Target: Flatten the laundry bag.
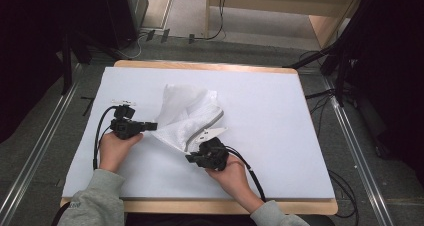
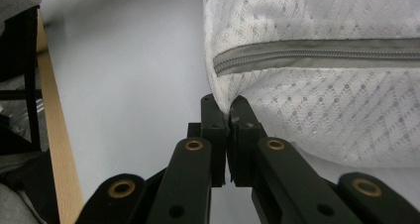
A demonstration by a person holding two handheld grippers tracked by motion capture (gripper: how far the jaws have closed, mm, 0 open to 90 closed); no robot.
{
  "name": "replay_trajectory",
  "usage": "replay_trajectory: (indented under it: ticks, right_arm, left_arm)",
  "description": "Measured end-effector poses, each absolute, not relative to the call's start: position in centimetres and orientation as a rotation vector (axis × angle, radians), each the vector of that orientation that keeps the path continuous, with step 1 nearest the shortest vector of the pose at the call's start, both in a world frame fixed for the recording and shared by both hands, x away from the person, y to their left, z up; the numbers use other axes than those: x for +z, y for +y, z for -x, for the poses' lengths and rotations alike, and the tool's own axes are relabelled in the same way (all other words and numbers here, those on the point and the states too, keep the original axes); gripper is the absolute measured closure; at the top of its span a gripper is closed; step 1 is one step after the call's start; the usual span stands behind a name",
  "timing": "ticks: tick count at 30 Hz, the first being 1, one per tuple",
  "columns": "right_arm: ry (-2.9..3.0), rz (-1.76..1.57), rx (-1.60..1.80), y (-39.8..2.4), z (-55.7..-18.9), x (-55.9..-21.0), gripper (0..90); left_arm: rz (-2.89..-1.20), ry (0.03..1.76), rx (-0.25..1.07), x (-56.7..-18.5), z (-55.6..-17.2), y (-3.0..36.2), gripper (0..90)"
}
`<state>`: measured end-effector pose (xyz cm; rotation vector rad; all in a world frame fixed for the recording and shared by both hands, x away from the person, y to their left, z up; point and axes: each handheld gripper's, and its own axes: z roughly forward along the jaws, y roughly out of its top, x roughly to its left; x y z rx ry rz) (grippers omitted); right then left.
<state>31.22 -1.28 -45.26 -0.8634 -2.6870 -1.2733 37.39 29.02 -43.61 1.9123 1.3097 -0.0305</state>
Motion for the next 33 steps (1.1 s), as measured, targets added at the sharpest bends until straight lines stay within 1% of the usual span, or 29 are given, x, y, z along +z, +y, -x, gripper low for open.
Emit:
replay_trajectory:
  ticks: [10,11,12,13,14,15,17,18,21,22,25,29,30,32,33]
  right_arm:
    - [-2.657,0.751,-1.235,1.0,-30.4,-45.7,88.9]
    - [-2.664,0.722,-1.233,1.3,-30.1,-45.8,81.5]
    - [-2.664,0.722,-1.233,1.3,-30.1,-45.8,81.5]
    - [-2.666,0.720,-1.227,1.4,-30.1,-45.8,77.5]
    - [-2.666,0.722,-1.228,1.2,-30.2,-45.7,72.3]
    - [-2.664,0.728,-1.233,1.0,-30.2,-45.6,69.2]
    - [-2.665,0.726,-1.237,0.7,-30.4,-45.5,68.0]
    - [-2.659,0.741,-1.264,-0.1,-30.6,-45.2,65.1]
    - [-2.660,0.763,-1.279,-1.2,-30.9,-44.8,65.0]
    - [-2.672,0.793,-1.298,-2.4,-31.4,-44.7,65.0]
    - [-2.709,0.847,-1.302,-4.0,-32.3,-44.6,65.2]
    - [-2.703,0.918,-1.314,-5.3,-33.4,-44.6,65.3]
    - [-2.706,0.933,-1.319,-5.6,-33.8,-44.6,65.2]
    - [-2.717,0.985,-1.327,-6.5,-34.8,-44.8,64.9]
    - [-2.717,0.985,-1.327,-6.5,-34.8,-44.8,64.9]
  left_arm:
    - [-1.898,1.391,0.017,-44.0,-36.8,31.0,89.6]
    - [-1.896,1.404,0.022,-44.1,-36.9,31.4,89.5]
    - [-1.896,1.404,0.022,-44.1,-36.9,31.4,89.5]
    - [-1.882,1.411,0.024,-44.1,-36.9,31.6,89.5]
    - [-1.879,1.411,0.024,-44.1,-37.0,31.8,89.1]
    - [-1.876,1.413,0.026,-44.1,-37.0,31.9,88.9]
    - [-1.869,1.419,0.026,-44.1,-37.1,32.2,88.8]
    - [-1.869,1.421,0.030,-44.1,-37.1,32.4,88.6]
    - [-1.878,1.434,0.053,-44.1,-37.2,32.7,88.5]
    - [-1.878,1.438,0.055,-44.1,-37.4,32.9,88.1]
    - [-1.873,1.445,0.053,-44.1,-37.5,33.2,87.4]
    - [-1.857,1.452,0.058,-44.0,-37.6,33.8,87.2]
    - [-1.850,1.452,0.058,-44.0,-37.6,34.0,86.5]
    - [-1.823,1.443,0.050,-43.9,-37.5,34.5,77.1]
    - [-1.823,1.443,0.050,-43.9,-37.5,34.5,73.9]
